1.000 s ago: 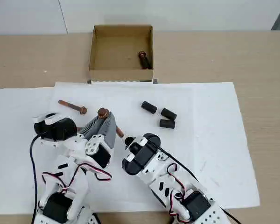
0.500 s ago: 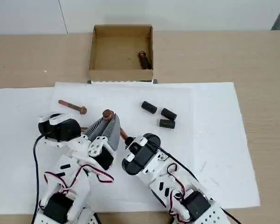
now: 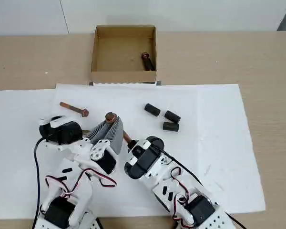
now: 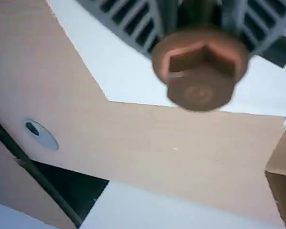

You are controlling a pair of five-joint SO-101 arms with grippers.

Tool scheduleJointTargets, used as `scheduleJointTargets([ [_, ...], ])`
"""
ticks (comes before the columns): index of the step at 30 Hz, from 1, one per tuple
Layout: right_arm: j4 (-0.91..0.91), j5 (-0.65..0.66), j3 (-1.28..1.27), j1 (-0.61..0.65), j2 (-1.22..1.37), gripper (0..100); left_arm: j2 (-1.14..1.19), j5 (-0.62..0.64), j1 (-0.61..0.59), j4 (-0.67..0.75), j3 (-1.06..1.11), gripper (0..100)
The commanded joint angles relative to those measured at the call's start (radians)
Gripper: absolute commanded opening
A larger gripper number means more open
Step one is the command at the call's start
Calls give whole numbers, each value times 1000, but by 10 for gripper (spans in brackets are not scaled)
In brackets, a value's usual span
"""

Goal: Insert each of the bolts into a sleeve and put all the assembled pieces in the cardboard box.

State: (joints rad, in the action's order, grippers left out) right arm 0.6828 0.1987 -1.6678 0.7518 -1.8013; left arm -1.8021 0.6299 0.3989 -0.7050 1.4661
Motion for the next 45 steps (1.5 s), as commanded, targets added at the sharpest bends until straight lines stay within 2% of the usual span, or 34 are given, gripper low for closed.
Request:
scheduleJointTargets([
  [1, -28, 2, -15, 7, -7, 2, -14, 8, 9, 29, -8, 5],
  [27, -67, 8, 17, 7, -7, 2, -14, 5, 35, -25, 58, 5],
  [33, -68, 9, 15, 7, -7, 2, -14, 3, 146, -28, 73, 5],
  [37, -68, 9, 35, 5, -7, 2, -11, 2, 176, -29, 74, 5],
  [41, -64, 9, 58, 5, -7, 2, -12, 2, 181, -95, 81, 5],
  [45, -67, 9, 63, 5, -7, 2, -12, 2, 241, -187, 88, 5],
])
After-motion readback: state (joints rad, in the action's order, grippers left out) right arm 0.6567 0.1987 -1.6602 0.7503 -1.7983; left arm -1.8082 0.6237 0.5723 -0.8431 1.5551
